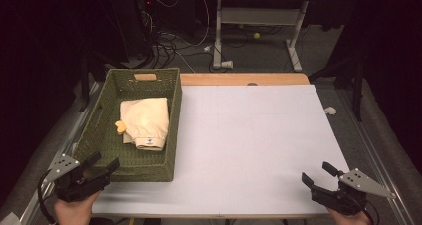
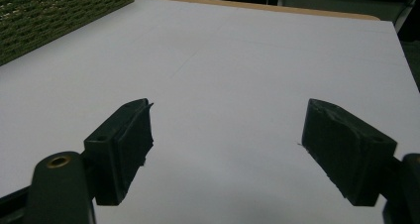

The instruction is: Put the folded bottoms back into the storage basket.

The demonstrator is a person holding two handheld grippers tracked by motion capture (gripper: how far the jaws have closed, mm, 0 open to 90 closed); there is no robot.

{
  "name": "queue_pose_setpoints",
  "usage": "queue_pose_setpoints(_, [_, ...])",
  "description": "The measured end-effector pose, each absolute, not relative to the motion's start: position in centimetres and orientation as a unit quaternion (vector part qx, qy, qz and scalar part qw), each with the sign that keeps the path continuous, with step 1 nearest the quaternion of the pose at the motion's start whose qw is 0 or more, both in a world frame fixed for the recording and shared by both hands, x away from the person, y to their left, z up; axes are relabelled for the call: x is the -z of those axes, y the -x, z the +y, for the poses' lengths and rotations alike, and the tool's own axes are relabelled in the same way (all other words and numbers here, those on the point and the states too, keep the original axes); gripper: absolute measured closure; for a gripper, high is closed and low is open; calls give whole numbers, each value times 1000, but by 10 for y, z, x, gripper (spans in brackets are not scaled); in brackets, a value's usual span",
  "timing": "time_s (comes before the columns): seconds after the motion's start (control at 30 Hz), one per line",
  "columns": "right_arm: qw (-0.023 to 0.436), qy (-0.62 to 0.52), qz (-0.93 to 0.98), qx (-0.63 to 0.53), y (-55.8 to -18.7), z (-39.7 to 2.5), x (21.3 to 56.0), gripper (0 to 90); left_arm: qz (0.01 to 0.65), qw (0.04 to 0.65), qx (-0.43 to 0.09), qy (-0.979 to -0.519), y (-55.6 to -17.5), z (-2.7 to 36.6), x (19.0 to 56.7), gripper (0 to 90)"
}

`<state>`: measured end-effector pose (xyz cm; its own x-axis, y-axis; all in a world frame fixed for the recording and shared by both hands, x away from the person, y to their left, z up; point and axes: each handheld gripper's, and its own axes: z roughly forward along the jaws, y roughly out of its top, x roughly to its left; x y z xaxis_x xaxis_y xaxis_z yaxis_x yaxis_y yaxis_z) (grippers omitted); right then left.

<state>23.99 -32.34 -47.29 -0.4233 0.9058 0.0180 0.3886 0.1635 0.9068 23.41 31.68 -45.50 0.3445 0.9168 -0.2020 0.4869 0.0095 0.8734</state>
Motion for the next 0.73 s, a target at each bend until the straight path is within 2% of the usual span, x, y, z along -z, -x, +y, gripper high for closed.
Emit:
queue_pose_setpoints(0.23, [283, -456, 709, -457, -240, -323, 473, 206, 515, 462, -248, -678, -233, 312, 457, 238])
queue_pose_setpoints(0.73, [283, -455, 710, -457, -240, -323, 473, 206, 509, 472, -250, -675, -233, 311, 460, 237])
